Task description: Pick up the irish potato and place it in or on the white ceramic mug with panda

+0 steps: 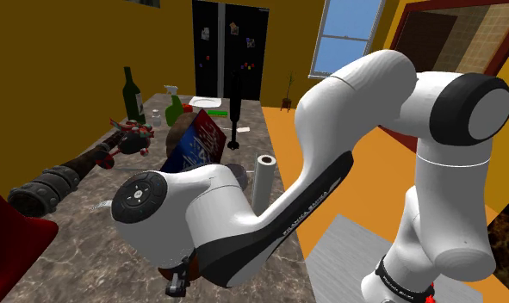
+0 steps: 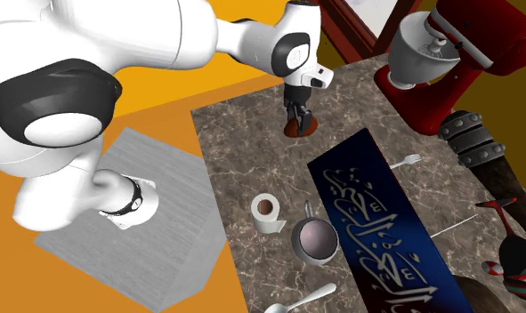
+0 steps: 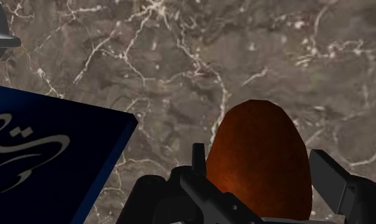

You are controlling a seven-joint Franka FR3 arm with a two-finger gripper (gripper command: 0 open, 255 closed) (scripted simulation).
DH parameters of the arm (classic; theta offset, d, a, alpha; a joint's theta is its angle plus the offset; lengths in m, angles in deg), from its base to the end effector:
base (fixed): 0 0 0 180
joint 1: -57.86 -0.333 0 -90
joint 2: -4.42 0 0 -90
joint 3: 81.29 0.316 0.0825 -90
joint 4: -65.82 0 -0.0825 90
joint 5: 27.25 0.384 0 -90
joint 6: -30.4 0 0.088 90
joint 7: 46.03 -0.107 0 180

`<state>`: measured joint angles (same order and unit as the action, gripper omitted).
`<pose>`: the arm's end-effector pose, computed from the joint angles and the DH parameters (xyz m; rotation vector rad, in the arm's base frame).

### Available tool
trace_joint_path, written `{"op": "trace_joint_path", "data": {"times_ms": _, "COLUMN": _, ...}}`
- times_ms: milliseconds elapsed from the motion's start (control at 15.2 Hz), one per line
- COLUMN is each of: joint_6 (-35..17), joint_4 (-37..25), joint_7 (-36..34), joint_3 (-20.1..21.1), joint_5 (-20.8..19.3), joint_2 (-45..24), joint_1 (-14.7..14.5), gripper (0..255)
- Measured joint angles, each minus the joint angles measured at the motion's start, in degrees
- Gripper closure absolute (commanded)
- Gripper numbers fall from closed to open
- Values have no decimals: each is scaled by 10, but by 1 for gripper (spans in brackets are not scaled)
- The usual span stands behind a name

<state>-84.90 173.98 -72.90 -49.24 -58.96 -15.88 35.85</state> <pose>0.3948 0.4611 0.3340 2.6282 1.0234 0.1058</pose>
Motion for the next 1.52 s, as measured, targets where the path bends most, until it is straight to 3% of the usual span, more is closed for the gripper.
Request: {"op": "trace_joint_path", "data": {"times_ms": 1518, "joint_6": 130, "joint_4": -86, "joint_7": 73, "joint_3": 20, "joint_5": 62, "joint_2": 71, "joint_1": 10, "gripper": 255}}
